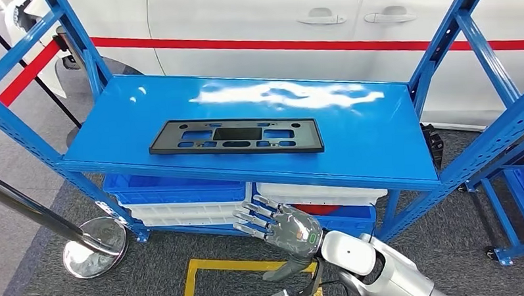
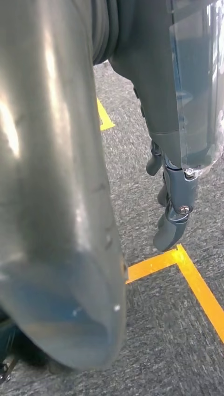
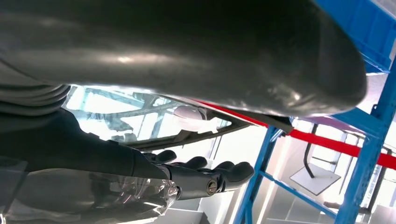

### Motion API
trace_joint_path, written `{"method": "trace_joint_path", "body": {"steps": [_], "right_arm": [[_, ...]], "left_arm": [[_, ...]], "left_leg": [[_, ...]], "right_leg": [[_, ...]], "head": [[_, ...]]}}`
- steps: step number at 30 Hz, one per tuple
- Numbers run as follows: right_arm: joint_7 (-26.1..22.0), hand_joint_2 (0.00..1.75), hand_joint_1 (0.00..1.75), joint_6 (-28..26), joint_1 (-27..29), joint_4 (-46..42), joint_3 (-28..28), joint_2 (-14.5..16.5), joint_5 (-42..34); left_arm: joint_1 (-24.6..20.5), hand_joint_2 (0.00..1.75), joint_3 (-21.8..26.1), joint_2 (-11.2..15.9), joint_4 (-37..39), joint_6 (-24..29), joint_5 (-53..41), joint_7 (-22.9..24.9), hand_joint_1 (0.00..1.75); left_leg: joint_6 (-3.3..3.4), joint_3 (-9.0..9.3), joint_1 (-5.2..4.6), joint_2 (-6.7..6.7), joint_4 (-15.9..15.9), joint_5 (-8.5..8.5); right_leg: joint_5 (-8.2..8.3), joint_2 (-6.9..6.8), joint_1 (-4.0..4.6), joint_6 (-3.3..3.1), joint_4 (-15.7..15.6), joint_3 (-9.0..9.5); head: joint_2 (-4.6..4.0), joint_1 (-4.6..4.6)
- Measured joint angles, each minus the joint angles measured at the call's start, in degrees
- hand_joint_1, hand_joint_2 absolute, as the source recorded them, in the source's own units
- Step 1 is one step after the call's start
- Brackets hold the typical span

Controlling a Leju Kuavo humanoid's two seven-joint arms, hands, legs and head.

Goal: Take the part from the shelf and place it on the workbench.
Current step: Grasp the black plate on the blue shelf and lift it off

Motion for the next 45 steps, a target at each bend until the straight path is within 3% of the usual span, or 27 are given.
{"method": "trace_joint_path", "body": {"steps": [1, 2, 3, 5, 6, 8, 11, 13, 15, 16, 17, 18, 20, 21, 22, 24, 27, 28, 30, 32, 33, 34, 36, 38, 40, 43, 45], "right_arm": [[0.0, 0.0, 0.0, 0.0, 0.0, 0.0, 0.0, 0.0, 0.0], [0.0, 0.0, 0.0, 0.0, 0.0, 0.0, 0.1, 0.0, -0.1], [0.0, 0.0, 0.0, 0.0, 0.0, 0.0, 0.1, 0.0, -0.1], [-0.1, 0.0, 0.0, -0.1, -0.1, 0.0, 0.1, 0.0, -0.2], [-0.1, 0.0, 0.0, -0.2, -0.2, 0.1, 0.1, 0.0, -0.3], [-0.2, 0.0, 0.0, -0.2, -0.5, 0.1, 0.1, 0.0, -0.4], [-0.1, 0.0, 0.0, -0.2, -0.9, 0.1, 0.1, 0.0, -0.8], [0.0, 0.0, 0.0, -0.2, -1.3, 0.2, 0.1, 0.1, -1.1], [0.1, 0.0, 0.0, 0.0, -1.5, 0.3, 0.0, 0.4, -1.4], [0.1, 0.0, 0.0, 0.2, -1.6, 0.5, 0.0, 0.5, -1.6], [0.2, 0.0, 0.0, 0.4, -1.9, 0.7, 0.0, 0.6, -1.9], [0.2, 0.0, 0.0, 0.6, -2.4, 0.9, -0.1, 0.6, -2.3], [0.2, 0.0, 0.0, 1.1, -4.4, 1.4, -0.5, 0.6, -3.3], [0.2, 0.0, 0.0, 1.4, -5.9, 1.8, -0.8, 0.7, -4.0], [0.2, 0.0, 0.0, 1.8, -7.6, 2.3, -1.1, 0.7, -4.7], [0.4, 0.0, 0.0, 2.8, -11.3, 3.6, -1.6, 0.8, -6.0], [0.9, 0.0, 0.0, 3.8, -16.2, 5.3, -2.7, 0.8, -7.6], [1.1, 0.0, 0.0, 3.9, -17.5, 5.9, -3.0, 0.7, -8.0], [1.3, 0.0, 0.0, 4.0, -19.3, 7.0, -3.5, 0.4, -8.6], [1.5, 0.0, 0.0, 4.0, -20.3, 8.3, -4.0, 0.3, -9.3], [1.4, 0.0, 0.0, 4.1, -20.6, 9.0, -4.2, 0.3, -9.7], [1.1, 0.0, 0.0, 4.1, -21.1, 9.7, -4.4, 0.3, -10.2], [0.3, 0.0, 0.0, 4.2, -22.2, 11.4, -4.5, 0.3, -10.7], [-0.2, 0.87, 0.0, 4.2, -23.1, 13.5, -4.2, 0.3, -10.9], [-0.3, 1.75, 0.0, 4.1, -23.4, 15.5, -3.6, 0.3, -10.9], [-0.3, 1.75, 0.0, 4.1, -23.7, 17.7, -2.9, 0.7, -10.8], [-0.3, 1.75, 0.0, 4.0, -23.8, 18.9, -2.6, 1.5, -10.8]], "left_arm": [[0.1, 0.0, 0.0, 0.0, 0.0, 0.0, 0.0, 0.0, 0.0], [0.2, 0.0, 0.0, 0.0, 0.0, 0.1, 0.0, 0.0, 0.0], [0.2, 0.0, 0.0, 0.1, 0.0, 0.1, 0.0, 0.0, 0.0], [0.3, 0.0, 0.0, 0.1, 0.0, 0.2, 0.0, 0.0, 0.0], [0.3, 0.0, 0.0, 0.1, 0.0, 0.2, 0.0, 0.0, 0.0], [0.3, 0.0, 0.0, 0.1, 0.0, 0.3, 0.0, 0.2, 0.0], [0.2, 0.0, 0.0, 0.1, 0.0, 0.1, 0.0, 0.4, 0.0], [0.0, 0.0, 0.0, 0.1, 0.0, -0.1, -0.2, 0.3, 0.0], [-0.3, 0.0, 0.0, 0.1, 0.0, -0.4, -0.4, 0.3, 0.0], [-0.3, 0.0, -0.1, 0.1, 0.0, -0.5, -0.5, 0.2, 0.0], [-0.4, 0.0, -0.1, 0.1, 0.0, -0.7, -0.5, 0.2, 0.0], [-0.4, 0.0, -0.1, 0.1, 0.0, -0.8, -0.5, 0.2, 0.0], [-0.4, 0.0, -0.1, 0.0, 0.0, -0.9, -0.5, 0.0, 0.0], [-0.5, 0.0, -0.1, 0.0, 0.0, -0.9, -0.4, 0.0, 0.0], [-0.6, 0.0, -0.1, -0.1, 0.1, -0.9, -0.3, -0.1, 0.0], [-0.7, 0.0, -0.1, -0.1, 0.1, -0.9, 0.0, -0.3, 0.0], [-0.7, 0.0, -0.1, -0.1, 0.1, -0.9, 0.4, -0.7, 0.0], [-0.7, 0.0, -0.1, -0.1, 0.1, -0.9, 0.4, -0.8, 0.0], [-0.6, 0.0, -0.1, -0.1, 0.1, -0.9, 0.5, -0.8, 0.0], [-0.4, 0.0, 0.0, -0.1, 0.1, -0.9, 0.8, -0.9, 0.0], [-0.3, 0.0, 0.0, 0.0, 0.1, -0.9, 1.0, -0.9, 0.0], [-0.3, 0.0, 0.0, 0.0, 0.1, -0.9, 1.2, -0.9, 0.0], [-0.2, 0.0, 0.1, 0.0, 0.1, -0.9, 1.5, -1.0, 0.0], [-0.2, 0.0, 0.2, 0.0, 0.1, -0.8, 1.7, -1.2, 0.0], [-0.2, 0.0, 0.3, 0.1, 0.2, -0.8, 1.7, -1.4, 0.0], [-0.2, 0.0, 0.3, 0.1, 0.2, -0.8, 1.7, -1.7, 0.0], [-0.3, 0.0, 0.3, 0.1, 0.2, -0.8, 1.7, -1.8, 0.0]], "left_leg": [[-0.12, -2.04, 0.04, 0.0, 2.8, -0.33], [-0.16, -3.06, 0.06, 0.0, 3.3, 0.7], [-0.1, -2.9, 0.09, 0.01, 1.5, 2.9], [0.24, -0.29, 0.06, -0.03, -6.4, 8.35], [0.52, 1.03, 0.0, -0.06, -9.8, 9.91], [1.16, 2.16, -0.22, -0.14, -12.6, 10.35], [2.24, 2.6, -0.21, -0.17, -13.3, 9.96], [2.93, 3.19, -0.03, -0.15, -13.8, 9.76], [3.34, 3.48, -0.12, -0.14, -13.8, 9.41], [3.43, 3.63, -0.17, -0.18, -13.8, 9.22], [3.47, 3.87, -0.23, -0.24, -13.7, 8.98], [3.45, 4.22, -0.27, -0.32, -13.7, 8.7], [3.27, 5.09, -0.36, -0.42, -13.6, 8.08], [3.09, 5.34, -0.5, -0.4, -13.5, 7.79], [2.88, 5.39, -0.61, -0.37, -13.4, 7.6], [2.36, 5.21, -0.78, -0.24, -13.4, 7.47], [1.44, 4.77, -0.85, -0.09, -12.2, 6.51], [1.09, 3.74, -0.77, -0.07, -10.0, 5.28], [0.47, -0.17, -0.38, -0.03, -2.5, 1.98], [0.1, -3.51, -0.15, -0.01, 2.8, 0.99], [0.04, -3.68, -0.11, 0.0, 2.3, 2.21], [0.08, -2.69, -0.09, 0.01, -0.5, 4.43], [0.39, 0.64, -0.11, -0.05, -8.6, 8.67], [1.06, 2.35, -0.22, -0.2, -12.9, 10.0], [1.86, 2.38, -0.31, -0.39, -13.2, 9.87], [2.89, 2.8, -0.07, -0.57, -13.9, 10.16], [3.28, 2.93, -0.05, -0.57, -14.0, 10.15]], "right_leg": [[-0.39, 0.04, 0.0, 0.02, 0.0, 0.43], [-0.82, 0.09, -0.01, 0.1, 0.0, 0.99], [-1.31, 0.14, -0.03, 0.22, 0.0, 1.68], [-2.45, 0.17, 0.02, 0.61, 0.0, 3.17], [-2.93, 0.24, 0.13, 0.9, 0.1, 3.65], [-3.46, 0.34, 0.34, 1.49, 0.1, 3.99], [-4.2, 0.35, 0.1, 2.41, 0.3, 4.09], [-6.31, 0.34, -0.06, 2.92, 4.6, 1.98], [-9.04, 0.34, -0.09, 3.18, 12.7, -2.94], [-9.49, 0.34, -0.09, 3.24, 15.9, -5.27], [-8.8, 0.34, -0.08, 3.21, 17.2, -6.73], [-6.85, 0.34, -0.07, 3.07, 16.2, -7.01], [-1.31, 0.31, 0.07, 2.42, 9.0, -4.97], [0.63, 0.26, 0.24, 2.03, 5.4, -3.7], [1.5, 0.21, 0.41, 1.71, 2.9, -2.82], [1.27, 0.24, 0.66, 1.33, 1.5, -2.36], [1.36, 0.13, 0.06, 0.71, 0.6, -1.89], [1.39, -0.04, -0.12, 0.47, 0.3, -1.67], [1.25, -0.32, -0.02, 0.14, 0.3, -1.51], [1.06, -0.42, 0.06, 0.12, 0.3, -1.38], [0.92, -0.42, 0.06, 0.19, 0.3, -1.23], [0.74, -0.41, 0.05, 0.31, 0.4, -0.98], [0.29, -0.36, 0.17, 0.69, 0.5, -0.57], [0.07, -0.29, 0.4, 1.22, 0.7, -0.6], [0.06, -0.33, 0.45, 1.84, 0.6, -0.67], [-1.9, -0.29, 0.17, 2.66, 3.5, -1.87], [-5.08, -0.19, 0.03, 2.99, 10.3, -5.33]], "head": [[0.0, 0.01], [0.0, 0.01], [0.0, 0.0], [0.0, 0.01], [0.0, 0.01], [0.0, 0.01], [0.0, 0.01], [0.0, 0.01], [0.0, 0.01], [0.0, 0.01], [0.0, 0.01], [0.0, 0.01], [0.0, 0.01], [0.0, 0.01], [0.0, 0.01], [0.0, 0.01], [0.0, 0.0], [0.0, -0.01], [0.0, -0.01], [0.0, -0.01], [0.0, -0.01], [0.0, -0.01], [0.0, -0.01], [0.0, -0.01], [0.0, -0.01], [0.0, -0.01], [0.0, 0.0]]}}
